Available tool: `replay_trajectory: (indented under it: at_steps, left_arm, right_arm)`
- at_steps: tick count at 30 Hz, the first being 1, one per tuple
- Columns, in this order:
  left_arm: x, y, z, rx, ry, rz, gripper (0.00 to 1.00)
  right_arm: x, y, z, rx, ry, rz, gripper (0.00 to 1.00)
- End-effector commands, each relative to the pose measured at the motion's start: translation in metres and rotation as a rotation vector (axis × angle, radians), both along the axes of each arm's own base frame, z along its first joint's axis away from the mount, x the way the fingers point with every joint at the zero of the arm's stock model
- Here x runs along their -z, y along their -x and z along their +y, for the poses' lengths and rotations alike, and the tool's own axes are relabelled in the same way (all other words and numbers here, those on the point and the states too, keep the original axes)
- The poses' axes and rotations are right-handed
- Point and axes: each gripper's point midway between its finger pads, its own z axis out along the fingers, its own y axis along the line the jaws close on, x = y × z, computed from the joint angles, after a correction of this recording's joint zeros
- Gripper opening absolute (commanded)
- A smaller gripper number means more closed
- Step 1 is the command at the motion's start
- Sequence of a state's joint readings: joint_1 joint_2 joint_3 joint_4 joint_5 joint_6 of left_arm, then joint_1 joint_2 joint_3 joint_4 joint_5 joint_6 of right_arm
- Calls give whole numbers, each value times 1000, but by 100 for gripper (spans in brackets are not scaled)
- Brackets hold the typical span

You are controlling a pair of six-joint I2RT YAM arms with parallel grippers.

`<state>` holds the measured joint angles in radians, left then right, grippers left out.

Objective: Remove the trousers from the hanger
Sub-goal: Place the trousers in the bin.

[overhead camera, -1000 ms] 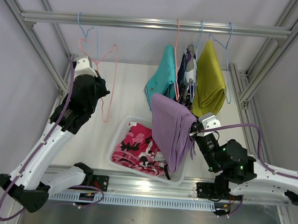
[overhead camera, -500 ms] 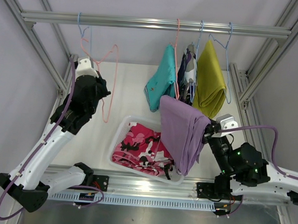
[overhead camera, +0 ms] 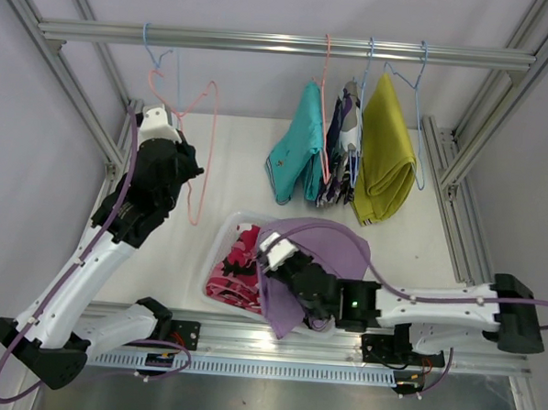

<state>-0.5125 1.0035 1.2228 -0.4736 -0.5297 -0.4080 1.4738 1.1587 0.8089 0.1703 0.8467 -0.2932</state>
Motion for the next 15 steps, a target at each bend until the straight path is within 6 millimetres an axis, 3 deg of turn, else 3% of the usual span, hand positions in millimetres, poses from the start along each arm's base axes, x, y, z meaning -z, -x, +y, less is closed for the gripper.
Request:
replay_trajectory:
  at_steps: [1,4,10,12,15]
  left_arm:
    - [-24,4,5,-12,11,-71,0]
    - [-25,5,6,-12,12,-73,1]
    - [-26,7,3,2,17,-75,1]
    - [-27,7,4,3,19,-76,0]
    - [-29,9,4,6,22,-84,0]
  right_arm:
    - [-1,16,49,-96,-131,60,0]
    - [19,28,81,-143,-119,92,0]
    - [45,51,126,-220,-118,144,0]
    - [40,57,140,-243,-130,149,0]
    - [50,62,156,-255,-115,155,1]
